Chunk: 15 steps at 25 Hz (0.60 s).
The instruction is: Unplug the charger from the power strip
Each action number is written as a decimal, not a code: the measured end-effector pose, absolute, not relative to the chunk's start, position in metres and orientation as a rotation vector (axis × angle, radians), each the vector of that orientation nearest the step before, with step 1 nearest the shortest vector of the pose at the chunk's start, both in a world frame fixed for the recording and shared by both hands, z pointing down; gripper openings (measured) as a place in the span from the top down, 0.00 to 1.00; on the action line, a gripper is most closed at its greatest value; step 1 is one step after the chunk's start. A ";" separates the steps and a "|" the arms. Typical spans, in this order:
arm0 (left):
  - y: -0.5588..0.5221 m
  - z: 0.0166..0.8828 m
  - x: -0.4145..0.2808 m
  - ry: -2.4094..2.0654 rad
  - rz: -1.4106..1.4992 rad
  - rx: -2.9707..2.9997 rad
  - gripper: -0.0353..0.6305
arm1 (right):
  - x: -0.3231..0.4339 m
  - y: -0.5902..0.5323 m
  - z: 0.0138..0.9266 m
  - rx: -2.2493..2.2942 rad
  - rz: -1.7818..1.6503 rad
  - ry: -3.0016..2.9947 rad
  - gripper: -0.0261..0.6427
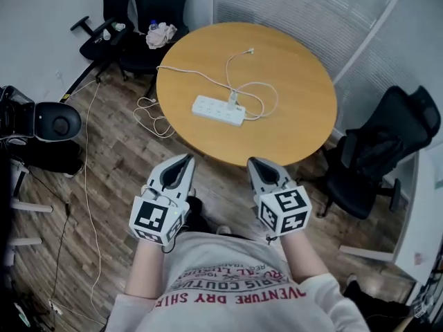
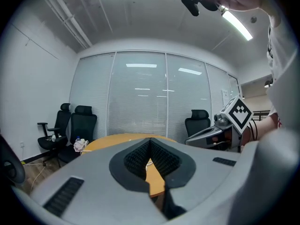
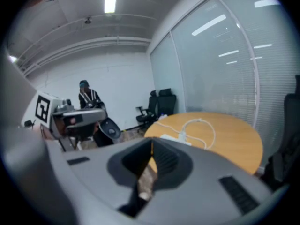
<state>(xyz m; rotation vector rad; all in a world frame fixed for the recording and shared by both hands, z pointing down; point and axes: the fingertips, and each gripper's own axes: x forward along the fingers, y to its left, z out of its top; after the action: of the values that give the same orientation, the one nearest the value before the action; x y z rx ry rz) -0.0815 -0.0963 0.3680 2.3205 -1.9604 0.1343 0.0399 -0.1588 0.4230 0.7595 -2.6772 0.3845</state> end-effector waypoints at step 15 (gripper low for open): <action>-0.288 0.401 -0.165 -1.649 0.183 2.485 0.90 | -0.022 -0.304 0.450 1.100 0.480 -2.527 0.92</action>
<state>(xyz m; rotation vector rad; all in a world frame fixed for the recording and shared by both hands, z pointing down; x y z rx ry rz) -0.1649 -0.2877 0.4010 2.4850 -1.6491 0.1830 -0.0221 -0.3042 0.4503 1.0996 -2.5274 0.4801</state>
